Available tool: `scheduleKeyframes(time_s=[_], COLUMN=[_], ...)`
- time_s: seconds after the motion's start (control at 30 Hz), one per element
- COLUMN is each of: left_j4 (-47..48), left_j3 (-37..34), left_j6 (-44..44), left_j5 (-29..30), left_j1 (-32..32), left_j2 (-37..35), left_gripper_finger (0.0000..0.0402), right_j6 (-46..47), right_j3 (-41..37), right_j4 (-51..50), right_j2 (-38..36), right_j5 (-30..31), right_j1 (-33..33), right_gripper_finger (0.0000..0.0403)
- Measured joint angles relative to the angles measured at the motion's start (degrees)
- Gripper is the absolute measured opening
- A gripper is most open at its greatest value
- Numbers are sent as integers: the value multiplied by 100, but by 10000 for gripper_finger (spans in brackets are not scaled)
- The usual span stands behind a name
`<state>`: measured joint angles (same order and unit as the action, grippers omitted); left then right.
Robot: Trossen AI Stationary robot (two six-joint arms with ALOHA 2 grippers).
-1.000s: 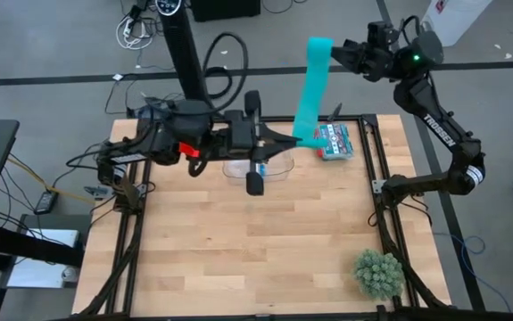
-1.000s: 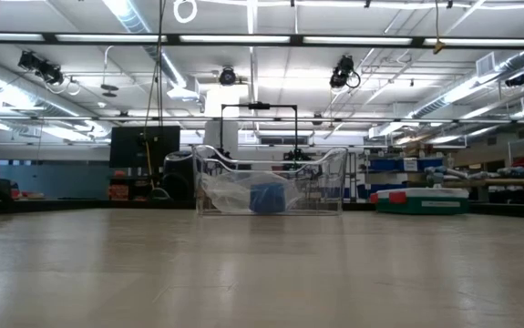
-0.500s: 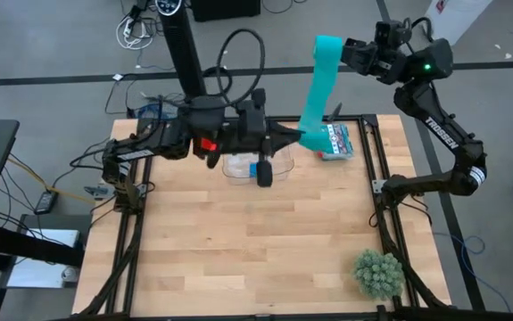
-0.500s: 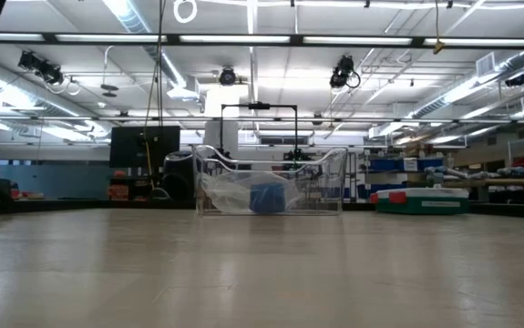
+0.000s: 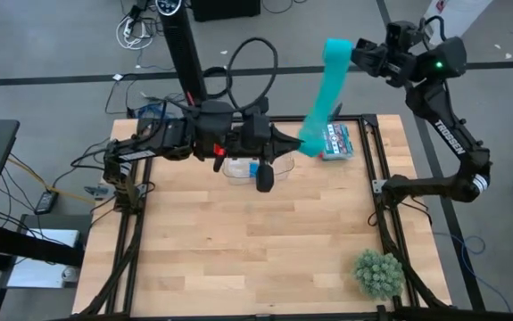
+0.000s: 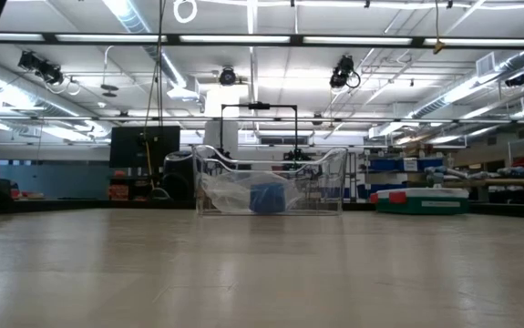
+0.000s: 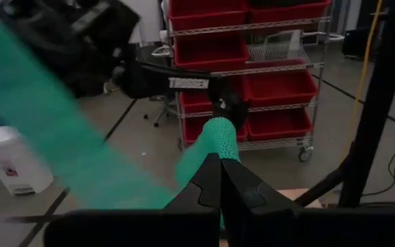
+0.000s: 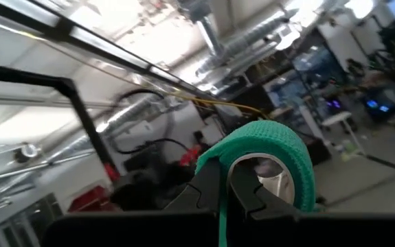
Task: Roll bandage
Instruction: Roll the sky blue bandage
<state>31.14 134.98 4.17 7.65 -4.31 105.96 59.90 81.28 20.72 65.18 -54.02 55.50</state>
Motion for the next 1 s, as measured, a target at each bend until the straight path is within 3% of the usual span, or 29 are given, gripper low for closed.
scheduleKeyframes(time_s=[0.4, 0.67, 1.0], left_j4=[-45, -108, -147], left_j3=[0, 0, 0], left_j6=[-187, -187, -187], left_j5=[-183, -196, -194], left_j1=[-106, -195, -391], left_j2=[36, 37, 36], left_gripper_finger=[3, 4, 5], right_j6=[-160, -59, 53], right_j3=[0, -1, -1], right_j4=[14, 43, 52], right_j2=[411, 599, 595], right_j5=[-493, -1338, -1370], right_j1=[538, 959, 1356], right_gripper_finger=[0, 0, 0])
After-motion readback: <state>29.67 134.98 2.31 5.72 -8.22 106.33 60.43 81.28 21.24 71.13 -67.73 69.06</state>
